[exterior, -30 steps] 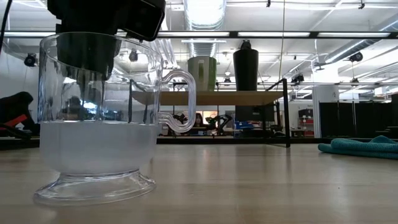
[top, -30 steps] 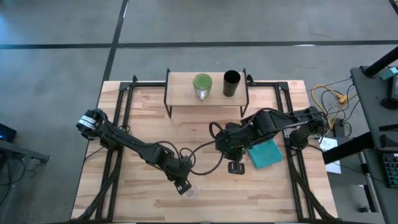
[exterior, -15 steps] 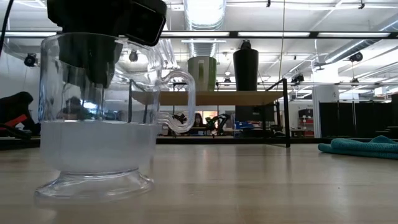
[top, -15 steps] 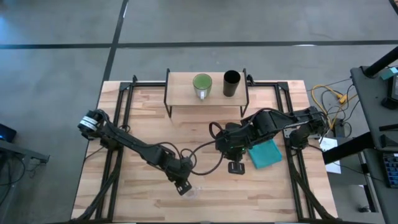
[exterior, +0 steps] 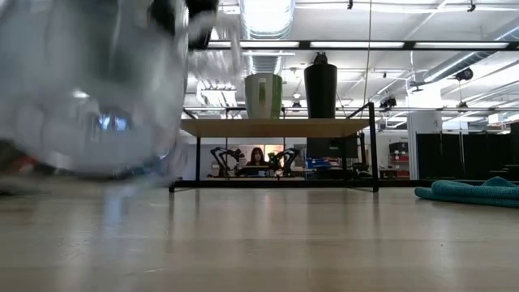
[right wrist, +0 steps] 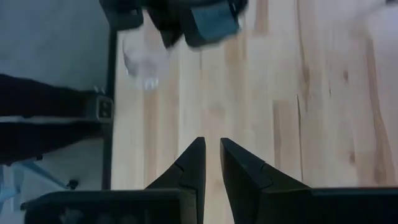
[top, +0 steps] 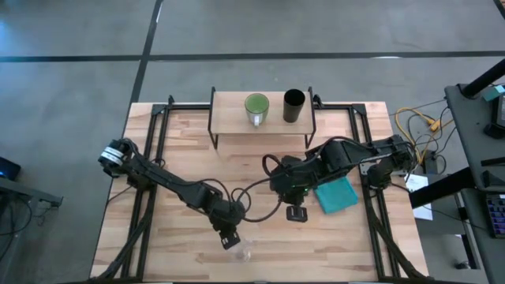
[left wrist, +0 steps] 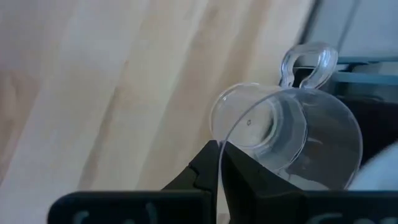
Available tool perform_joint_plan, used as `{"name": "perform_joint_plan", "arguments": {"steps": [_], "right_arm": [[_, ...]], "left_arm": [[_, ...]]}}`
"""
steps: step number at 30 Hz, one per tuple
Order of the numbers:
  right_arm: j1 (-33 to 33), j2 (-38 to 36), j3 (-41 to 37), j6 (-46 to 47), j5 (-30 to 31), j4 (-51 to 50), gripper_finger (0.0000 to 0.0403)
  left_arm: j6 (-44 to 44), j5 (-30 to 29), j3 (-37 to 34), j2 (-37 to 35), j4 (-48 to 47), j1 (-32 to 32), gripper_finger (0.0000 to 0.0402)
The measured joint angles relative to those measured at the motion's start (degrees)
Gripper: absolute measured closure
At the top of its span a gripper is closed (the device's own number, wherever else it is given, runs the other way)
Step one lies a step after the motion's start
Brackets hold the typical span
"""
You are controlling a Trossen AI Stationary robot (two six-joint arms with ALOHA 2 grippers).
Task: Stack small to large cups/mugs on shelf
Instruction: Put the transparent mug on the shelf
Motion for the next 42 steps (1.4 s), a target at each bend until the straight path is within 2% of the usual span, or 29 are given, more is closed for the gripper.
{"name": "perform_joint_plan", "arguments": {"steps": [3,7,13,17,21,26,32,35,38,42], "right_arm": [[0.0,0.0,0.0,-0.7,0.0,4.6,0.0359],[0.0,0.0,0.0,-1.9,-0.3,8.6,0.0360],[0.0,0.1,-0.1,-2.6,0.1,10.1,0.0360],[0.0,0.1,-0.8,-2.9,6.4,15.8,0.0360],[-0.6,0.1,-1.2,-5.2,13.4,22.4,0.0360],[-2.9,0.6,-1.4,-5.1,13.5,24.5,0.0360],[-6.8,2.6,-1.4,-5.2,13.4,25.3,0.0359],[-8.4,3.4,-1.4,-5.2,11.1,25.5,0.0359],[-9.2,3.6,-1.4,-5.0,8.7,25.6,0.0360],[-9.4,3.6,-1.3,-4.9,8.5,25.6,0.0360]], "left_arm": [[2.6,0.9,1.0,-2.0,-1.2,0.7,0.0401],[7.1,0.3,2.3,-6.5,-7.4,2.7,0.0401],[14.6,-8.5,5.0,-16.0,-20.7,7.2,0.0401],[18.1,-12.9,5.3,-23.1,-20.4,10.7,0.0401],[23.0,-13.7,5.3,-27.7,-21.0,13.5,0.0401],[29.0,-14.9,5.6,-29.8,-23.2,15.4,0.0401],[36.2,-15.4,5.6,-29.0,-23.9,17.4,0.0402],[40.3,-15.4,5.8,-28.3,-24.2,18.6,0.0402],[41.9,-15.3,6.4,-28.3,-25.5,20.8,0.0402],[42.4,-15.4,7.1,-28.3,-28.4,24.5,0.0402]]}}
